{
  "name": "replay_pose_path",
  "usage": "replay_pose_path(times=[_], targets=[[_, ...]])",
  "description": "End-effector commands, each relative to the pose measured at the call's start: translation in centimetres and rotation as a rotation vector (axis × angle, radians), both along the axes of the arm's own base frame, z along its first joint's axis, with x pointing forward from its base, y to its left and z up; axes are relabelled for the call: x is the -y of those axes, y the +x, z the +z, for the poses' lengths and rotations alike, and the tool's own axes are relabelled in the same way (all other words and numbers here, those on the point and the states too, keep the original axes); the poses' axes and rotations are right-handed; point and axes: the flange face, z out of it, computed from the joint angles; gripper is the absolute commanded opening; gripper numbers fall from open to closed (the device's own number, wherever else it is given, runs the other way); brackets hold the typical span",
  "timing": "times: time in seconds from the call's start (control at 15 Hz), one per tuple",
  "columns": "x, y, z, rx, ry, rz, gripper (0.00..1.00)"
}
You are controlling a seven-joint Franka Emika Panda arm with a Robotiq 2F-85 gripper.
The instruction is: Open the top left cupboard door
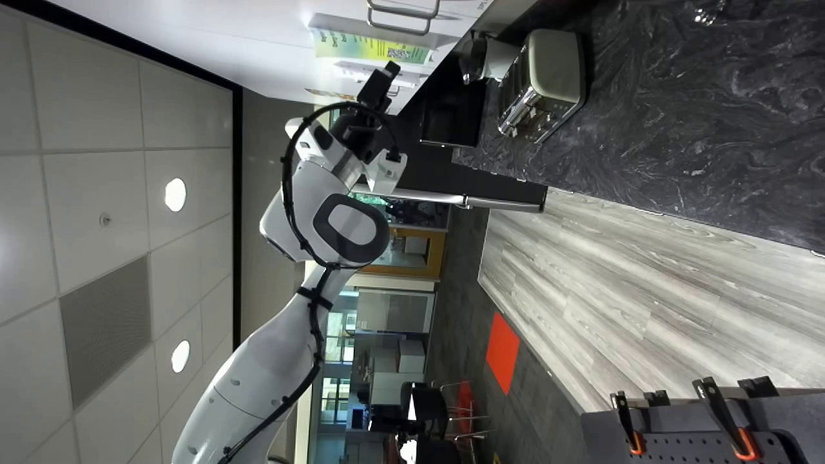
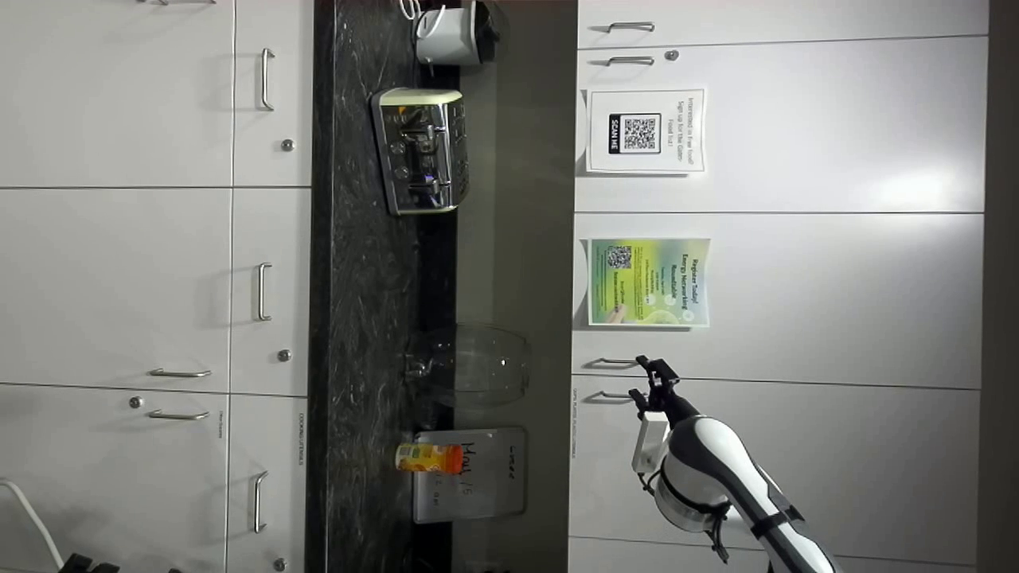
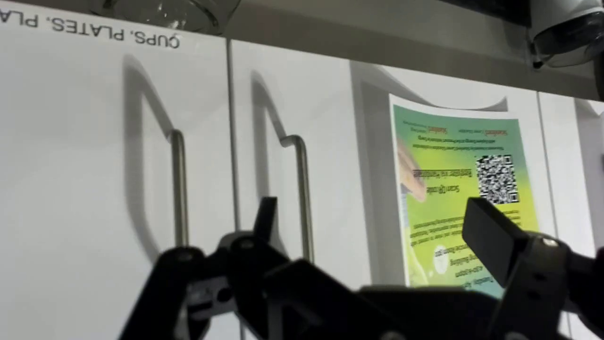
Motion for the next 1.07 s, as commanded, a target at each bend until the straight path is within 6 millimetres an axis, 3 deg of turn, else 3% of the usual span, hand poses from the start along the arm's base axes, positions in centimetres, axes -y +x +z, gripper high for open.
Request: replay_pose_path(times=[0.0, 0.13, 0.6, 1.0], targets=[[3.6, 1.4, 0.8, 0.033, -0.017, -0.078, 1.00], [4.6, 1.8, 1.1, 0.040, -0.040, -0.092, 1.00], [5.4, 3.4, 1.2, 0.041, -0.063, -0.103, 1.00], [4.3, 2.4, 0.7, 0.034, -0.020, -0.093, 1.00]])
